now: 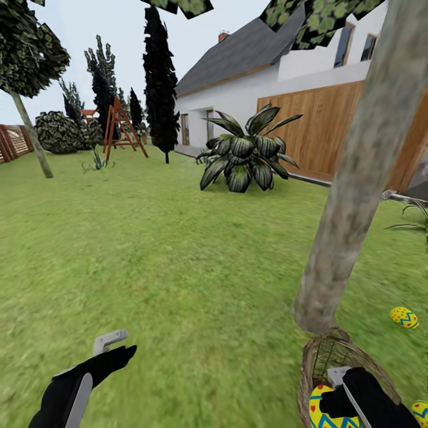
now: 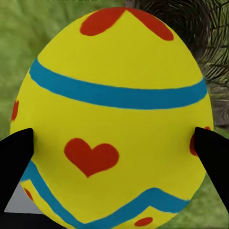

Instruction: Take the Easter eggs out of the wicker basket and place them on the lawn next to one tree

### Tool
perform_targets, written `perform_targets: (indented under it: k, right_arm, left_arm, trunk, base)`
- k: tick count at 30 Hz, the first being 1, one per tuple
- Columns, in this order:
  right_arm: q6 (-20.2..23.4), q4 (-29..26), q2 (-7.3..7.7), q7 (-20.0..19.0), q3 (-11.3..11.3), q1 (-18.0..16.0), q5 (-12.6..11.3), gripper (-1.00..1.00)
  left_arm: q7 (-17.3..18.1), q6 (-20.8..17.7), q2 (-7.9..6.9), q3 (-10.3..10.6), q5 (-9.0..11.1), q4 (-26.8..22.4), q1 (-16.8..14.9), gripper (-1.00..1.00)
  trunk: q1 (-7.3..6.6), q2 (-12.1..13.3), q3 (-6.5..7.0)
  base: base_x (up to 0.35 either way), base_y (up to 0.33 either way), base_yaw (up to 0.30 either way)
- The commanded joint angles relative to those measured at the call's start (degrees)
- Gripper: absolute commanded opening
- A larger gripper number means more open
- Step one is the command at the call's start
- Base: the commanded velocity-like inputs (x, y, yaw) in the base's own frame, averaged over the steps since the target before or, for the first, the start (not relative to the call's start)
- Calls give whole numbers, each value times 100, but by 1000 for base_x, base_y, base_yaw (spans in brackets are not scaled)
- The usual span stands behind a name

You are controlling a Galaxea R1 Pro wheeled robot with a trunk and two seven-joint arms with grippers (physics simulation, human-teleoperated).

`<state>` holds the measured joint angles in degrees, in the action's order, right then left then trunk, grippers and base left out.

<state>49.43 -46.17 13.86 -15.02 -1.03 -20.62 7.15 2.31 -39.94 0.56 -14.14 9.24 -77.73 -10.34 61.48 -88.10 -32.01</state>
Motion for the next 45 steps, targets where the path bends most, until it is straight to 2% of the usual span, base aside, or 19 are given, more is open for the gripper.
perform_targets:
  k: [1,8,14,39,45]
  right_arm:
    - [22,-7,3,-44,-8,-4,65,-100]
    - [22,-102,54,-53,20,-5,56,-100]
    - [68,-607,13,-19,5,-4,70,-100]
    - [83,-608,12,-20,-2,-5,76,-100]
    - [84,-611,18,-19,1,-6,76,-100]
  left_arm:
    - [24,-31,5,-18,17,-5,-3,100]
    - [24,-31,2,-27,15,0,-3,100]
    - [4,-31,5,-23,4,176,-3,100]
    - [-20,-31,5,-27,15,197,-3,100]
    - [-20,-31,5,-27,17,197,-3,100]
  trunk:
    - [2,-3,-13]
    - [2,-3,-35]
    - [2,-3,-35]
    - [2,-3,-35]
    - [2,-3,-35]
  base:
    - [199,295,-200]
    - [222,287,-13]
    - [230,277,15]
    - [249,255,0]
    - [333,37,0]
